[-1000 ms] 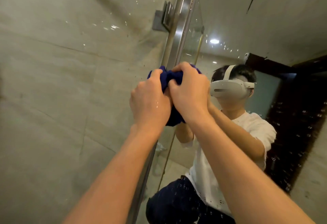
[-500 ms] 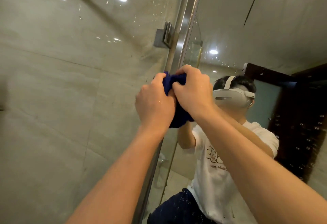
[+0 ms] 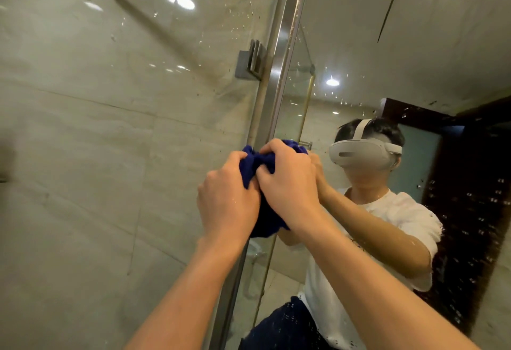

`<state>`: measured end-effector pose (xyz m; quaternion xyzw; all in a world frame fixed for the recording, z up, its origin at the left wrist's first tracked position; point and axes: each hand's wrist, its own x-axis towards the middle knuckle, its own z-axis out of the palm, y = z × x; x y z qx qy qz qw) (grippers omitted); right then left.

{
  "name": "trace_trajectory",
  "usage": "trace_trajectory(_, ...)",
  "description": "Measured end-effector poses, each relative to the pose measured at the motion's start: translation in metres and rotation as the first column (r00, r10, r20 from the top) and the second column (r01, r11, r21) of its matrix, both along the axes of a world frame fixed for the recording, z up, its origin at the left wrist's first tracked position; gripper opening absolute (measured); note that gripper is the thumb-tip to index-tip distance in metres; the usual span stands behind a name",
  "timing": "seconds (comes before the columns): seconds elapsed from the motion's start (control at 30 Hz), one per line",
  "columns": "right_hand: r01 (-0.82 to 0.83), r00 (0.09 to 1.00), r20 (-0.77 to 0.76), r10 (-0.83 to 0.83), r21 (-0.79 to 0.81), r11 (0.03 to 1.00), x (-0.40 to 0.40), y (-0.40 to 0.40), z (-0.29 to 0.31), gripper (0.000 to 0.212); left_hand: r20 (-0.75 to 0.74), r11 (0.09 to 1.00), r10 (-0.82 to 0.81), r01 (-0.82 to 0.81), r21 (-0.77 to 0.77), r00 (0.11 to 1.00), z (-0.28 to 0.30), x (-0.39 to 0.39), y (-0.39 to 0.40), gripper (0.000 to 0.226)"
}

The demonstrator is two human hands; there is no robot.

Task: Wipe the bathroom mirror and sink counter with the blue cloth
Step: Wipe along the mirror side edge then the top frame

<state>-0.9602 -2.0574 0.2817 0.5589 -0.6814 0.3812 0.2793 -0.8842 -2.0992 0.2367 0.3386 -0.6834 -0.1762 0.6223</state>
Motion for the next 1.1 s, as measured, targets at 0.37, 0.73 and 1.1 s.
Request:
trace_trajectory(0.37, -0.002, 0.999, -0.034, -0.001, -0.081, 0.997, -0.006, -0.003, 0.106, 0.019, -0.049, 0.993, 0.039, -0.044, -0.106, 0.998, 0.104, -0.010, -0.007, 0.027)
trace_trajectory(0.73, -0.046, 0.960, 0.267, 0.081, -0.135, 0.990, 0.008, 0.004, 0.125, 0.024, 0.038, 0.996, 0.084, -0.084, 0.006, 0.996, 0.137, -0.009, 0.006, 0.037)
trace_trajectory(1.1, -0.068, 0.944, 0.326, 0.047, 0.055, 0.996, 0.000, 0.007, 0.193, 0.026, 0.073, 0.969, 0.069, -0.084, 0.234, 0.995, 0.205, -0.011, 0.019, 0.038)
